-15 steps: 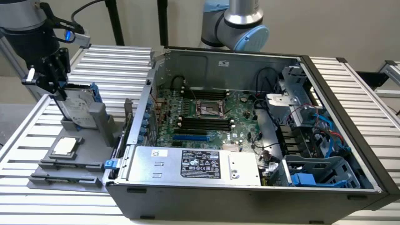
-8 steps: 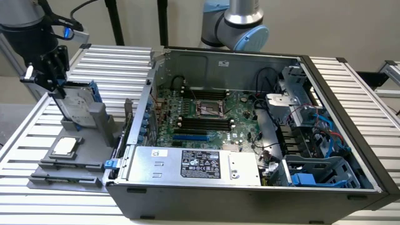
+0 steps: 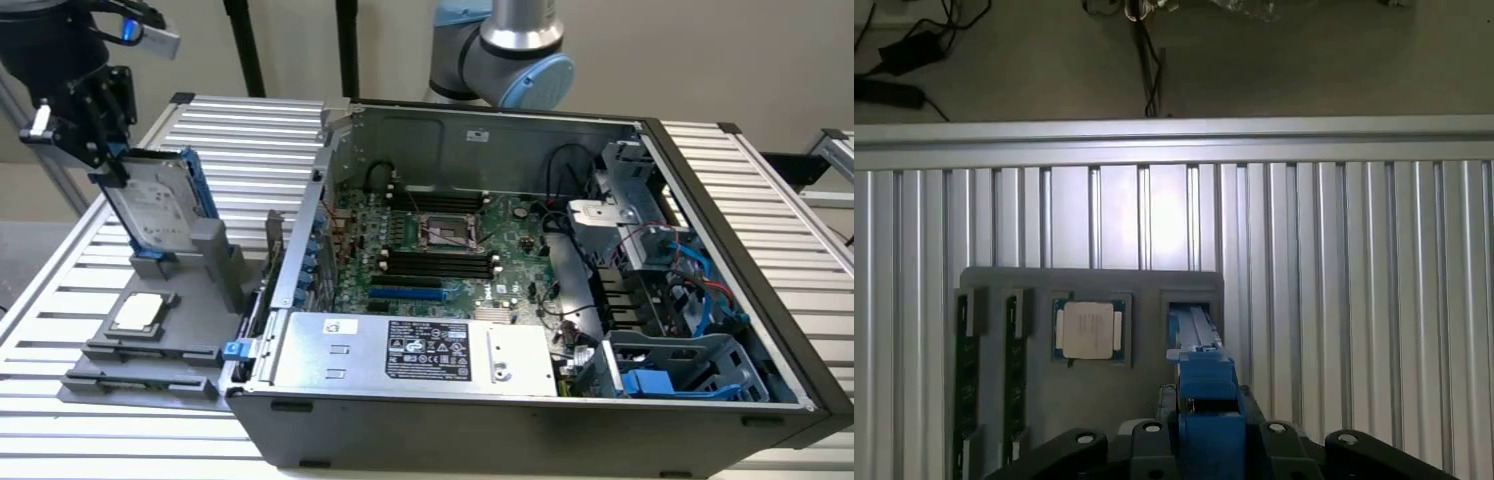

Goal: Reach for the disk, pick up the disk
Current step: 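Pick up the disk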

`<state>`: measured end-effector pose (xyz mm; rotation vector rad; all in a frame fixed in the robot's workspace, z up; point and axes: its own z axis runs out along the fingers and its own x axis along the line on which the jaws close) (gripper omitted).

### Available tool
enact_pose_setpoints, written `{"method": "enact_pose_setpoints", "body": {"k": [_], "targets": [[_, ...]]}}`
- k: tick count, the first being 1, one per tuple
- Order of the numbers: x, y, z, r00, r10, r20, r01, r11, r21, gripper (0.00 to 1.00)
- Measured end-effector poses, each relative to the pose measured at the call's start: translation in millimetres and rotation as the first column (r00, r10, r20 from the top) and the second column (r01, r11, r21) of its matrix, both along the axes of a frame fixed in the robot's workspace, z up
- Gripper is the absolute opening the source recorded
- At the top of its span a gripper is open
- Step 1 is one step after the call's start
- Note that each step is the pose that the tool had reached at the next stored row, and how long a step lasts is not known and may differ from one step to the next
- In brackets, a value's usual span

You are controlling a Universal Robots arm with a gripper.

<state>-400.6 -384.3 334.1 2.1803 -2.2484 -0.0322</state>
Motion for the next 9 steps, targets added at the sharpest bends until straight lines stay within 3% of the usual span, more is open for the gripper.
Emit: {"method": "enact_pose_setpoints", "body": {"k": [9], "targets": [[6.7,-0.2,40.9,1.0000,0.002,-0.0001,-0.002,1.0000,0.0000,0.33]]}}
